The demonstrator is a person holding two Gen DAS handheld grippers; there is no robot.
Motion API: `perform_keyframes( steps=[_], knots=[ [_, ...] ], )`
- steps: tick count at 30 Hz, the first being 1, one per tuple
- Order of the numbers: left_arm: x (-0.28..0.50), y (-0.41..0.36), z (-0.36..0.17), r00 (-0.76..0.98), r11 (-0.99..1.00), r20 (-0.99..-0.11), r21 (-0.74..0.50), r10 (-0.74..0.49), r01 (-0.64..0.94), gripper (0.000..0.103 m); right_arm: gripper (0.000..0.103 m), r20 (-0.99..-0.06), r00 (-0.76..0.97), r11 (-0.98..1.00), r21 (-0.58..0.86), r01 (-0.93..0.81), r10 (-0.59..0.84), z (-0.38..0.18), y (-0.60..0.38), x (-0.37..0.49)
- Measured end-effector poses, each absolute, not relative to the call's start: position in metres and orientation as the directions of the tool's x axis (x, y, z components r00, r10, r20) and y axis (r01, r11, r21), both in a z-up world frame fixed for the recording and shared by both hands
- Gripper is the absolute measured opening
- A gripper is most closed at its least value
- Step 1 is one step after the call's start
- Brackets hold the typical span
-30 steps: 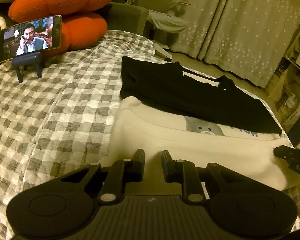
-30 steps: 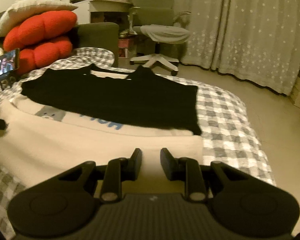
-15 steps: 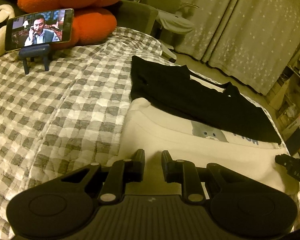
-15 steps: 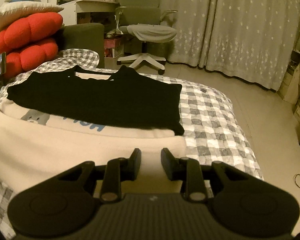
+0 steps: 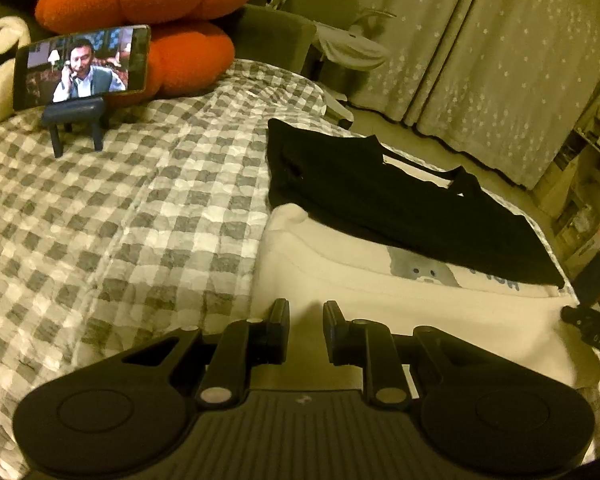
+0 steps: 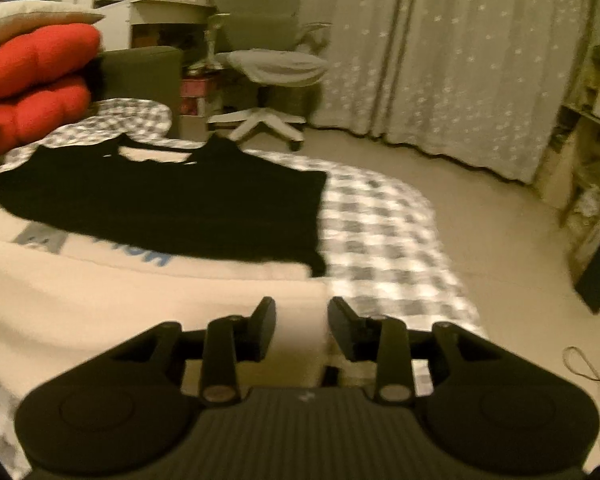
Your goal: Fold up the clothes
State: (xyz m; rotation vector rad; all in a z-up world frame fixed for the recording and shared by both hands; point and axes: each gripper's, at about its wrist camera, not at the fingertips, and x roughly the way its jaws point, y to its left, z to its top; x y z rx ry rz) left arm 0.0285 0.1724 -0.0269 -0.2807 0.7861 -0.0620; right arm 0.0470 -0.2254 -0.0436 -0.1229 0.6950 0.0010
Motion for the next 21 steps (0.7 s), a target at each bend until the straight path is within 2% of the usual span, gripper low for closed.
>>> perform_keyframes(
  steps=[5, 9, 21],
  knots=[
    [0.031, 0.171, -0.03, 0.698, 0.965, -0.7, -0.257, -0.153, -0.047, 0.02, 0.033, -0.649, 0.759, 0.991, -0.124, -0.048, -0.045, -0.047, -0.223, 0.048],
    [0.029, 0.179, -0.027, 0.708, 0.952, -0.687, -0.299, -0.164, -0.069, 0.02, 0.034, -0.632, 0.774, 0.994, -0.108, -0.028, -0.047, -0.043, -0.227, 0.045],
    [0.026, 0.177, -0.021, 0.743, 0.966, -0.659, -0.247, -0.112, -0.073, 0.021, 0.035, -0.578, 0.816, 0.988, -0.136, -0.066, -0.025, -0.036, -0.215, 0.037]
  ],
)
